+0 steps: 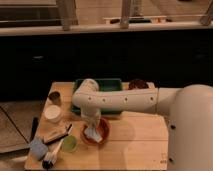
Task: Wipe red bowl with towel
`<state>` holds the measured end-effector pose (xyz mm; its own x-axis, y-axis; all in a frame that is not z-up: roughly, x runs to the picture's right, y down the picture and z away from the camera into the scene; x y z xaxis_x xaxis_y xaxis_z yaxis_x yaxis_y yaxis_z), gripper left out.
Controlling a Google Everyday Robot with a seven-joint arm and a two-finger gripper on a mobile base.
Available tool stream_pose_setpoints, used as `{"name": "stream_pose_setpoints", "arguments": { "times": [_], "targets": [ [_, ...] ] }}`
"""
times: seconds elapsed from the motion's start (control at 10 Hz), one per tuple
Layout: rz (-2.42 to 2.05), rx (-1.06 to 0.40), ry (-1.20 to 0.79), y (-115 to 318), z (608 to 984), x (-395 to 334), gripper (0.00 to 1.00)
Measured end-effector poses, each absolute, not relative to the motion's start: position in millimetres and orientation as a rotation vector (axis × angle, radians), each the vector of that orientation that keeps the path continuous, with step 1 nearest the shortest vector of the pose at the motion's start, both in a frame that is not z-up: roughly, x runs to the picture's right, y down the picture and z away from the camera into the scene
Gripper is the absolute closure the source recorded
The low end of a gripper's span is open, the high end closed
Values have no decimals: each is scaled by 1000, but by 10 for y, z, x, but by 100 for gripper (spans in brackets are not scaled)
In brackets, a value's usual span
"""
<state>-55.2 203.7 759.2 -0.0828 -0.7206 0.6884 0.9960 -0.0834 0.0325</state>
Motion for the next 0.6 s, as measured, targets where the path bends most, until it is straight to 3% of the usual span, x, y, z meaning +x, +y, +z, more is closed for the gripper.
{"name": "stream_pose_setpoints", "arguments": {
  "times": [0.6],
  "targets": [
    [-1479,-672,-553,2095,7640,184,100]
  ]
}}
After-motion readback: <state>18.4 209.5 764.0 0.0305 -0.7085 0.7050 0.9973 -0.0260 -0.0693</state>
